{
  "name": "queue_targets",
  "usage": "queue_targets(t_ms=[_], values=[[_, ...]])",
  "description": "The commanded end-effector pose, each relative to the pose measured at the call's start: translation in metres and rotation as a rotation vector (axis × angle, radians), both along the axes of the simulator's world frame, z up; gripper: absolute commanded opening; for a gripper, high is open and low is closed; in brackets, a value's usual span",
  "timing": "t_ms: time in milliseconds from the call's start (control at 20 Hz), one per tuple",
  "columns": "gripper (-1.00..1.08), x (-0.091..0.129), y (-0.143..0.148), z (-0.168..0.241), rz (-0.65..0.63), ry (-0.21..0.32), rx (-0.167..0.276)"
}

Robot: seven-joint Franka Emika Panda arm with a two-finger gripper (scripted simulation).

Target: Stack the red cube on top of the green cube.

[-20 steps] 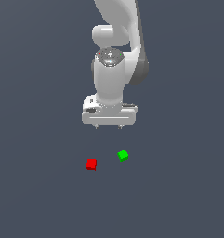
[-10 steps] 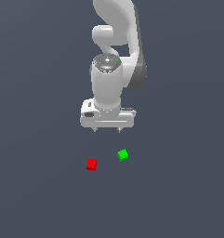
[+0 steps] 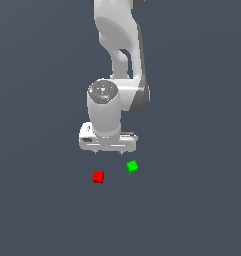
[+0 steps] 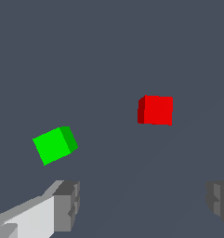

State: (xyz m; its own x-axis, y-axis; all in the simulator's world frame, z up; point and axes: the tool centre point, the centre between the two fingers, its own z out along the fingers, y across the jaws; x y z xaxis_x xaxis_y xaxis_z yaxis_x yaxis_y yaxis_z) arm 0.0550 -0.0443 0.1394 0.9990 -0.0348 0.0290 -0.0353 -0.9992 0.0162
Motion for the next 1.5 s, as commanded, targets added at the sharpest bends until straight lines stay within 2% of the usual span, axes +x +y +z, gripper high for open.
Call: queue_targets(t_ms=[0,300,650,1450], values=[[1.00,0.011,-0.009,-0.013,-0.013,0.005,0.003],[1.00,0.035,-0.030,-0.041,-0.041,0.016,0.011],[1.00,0.051,-0.044,-0.060,-0.061,0.024,0.016],[1.00,0.058,-0.049,-0.082,-0.069,0.028,0.018]])
